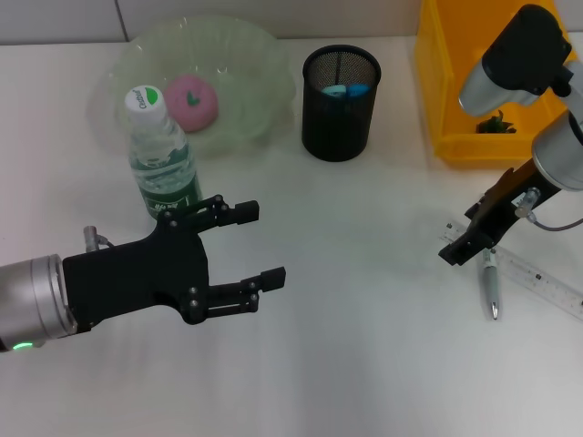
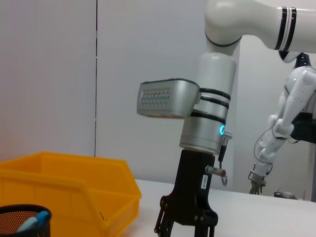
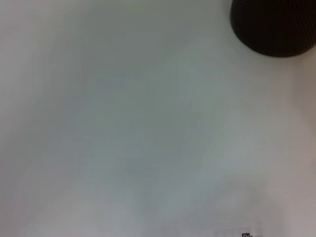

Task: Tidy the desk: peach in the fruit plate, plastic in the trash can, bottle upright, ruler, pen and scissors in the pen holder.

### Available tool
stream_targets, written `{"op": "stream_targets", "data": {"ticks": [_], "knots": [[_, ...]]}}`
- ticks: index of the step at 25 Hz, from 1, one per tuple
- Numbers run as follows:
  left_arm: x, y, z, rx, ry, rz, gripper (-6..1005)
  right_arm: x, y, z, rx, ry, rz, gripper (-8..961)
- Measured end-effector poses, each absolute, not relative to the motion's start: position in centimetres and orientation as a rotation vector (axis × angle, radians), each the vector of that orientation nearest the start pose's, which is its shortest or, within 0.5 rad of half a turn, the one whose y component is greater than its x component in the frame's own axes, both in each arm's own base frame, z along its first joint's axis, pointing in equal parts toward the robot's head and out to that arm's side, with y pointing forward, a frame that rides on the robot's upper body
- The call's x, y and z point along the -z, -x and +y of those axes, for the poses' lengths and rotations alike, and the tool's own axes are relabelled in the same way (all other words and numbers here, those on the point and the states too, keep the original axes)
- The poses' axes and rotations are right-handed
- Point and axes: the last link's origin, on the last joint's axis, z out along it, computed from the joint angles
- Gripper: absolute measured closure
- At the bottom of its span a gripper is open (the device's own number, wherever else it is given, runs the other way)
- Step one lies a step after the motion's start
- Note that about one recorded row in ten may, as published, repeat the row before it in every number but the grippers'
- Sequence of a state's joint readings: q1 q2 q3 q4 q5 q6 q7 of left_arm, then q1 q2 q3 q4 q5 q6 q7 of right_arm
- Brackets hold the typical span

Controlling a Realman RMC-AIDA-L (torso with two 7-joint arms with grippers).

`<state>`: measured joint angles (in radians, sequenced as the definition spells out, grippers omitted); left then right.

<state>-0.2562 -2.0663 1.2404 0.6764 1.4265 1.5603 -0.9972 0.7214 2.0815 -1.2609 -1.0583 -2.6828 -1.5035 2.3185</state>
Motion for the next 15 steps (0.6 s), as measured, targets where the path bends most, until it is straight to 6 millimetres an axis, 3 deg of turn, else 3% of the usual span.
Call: {"op": "stream_targets", "data": {"ticks": [15], "knots": [[3.0, 26.0, 26.1, 0.954, 2.71, -0.227, 189, 2.3, -21.6, 37.7, 0.671, 2.675, 0.836, 201]]}}
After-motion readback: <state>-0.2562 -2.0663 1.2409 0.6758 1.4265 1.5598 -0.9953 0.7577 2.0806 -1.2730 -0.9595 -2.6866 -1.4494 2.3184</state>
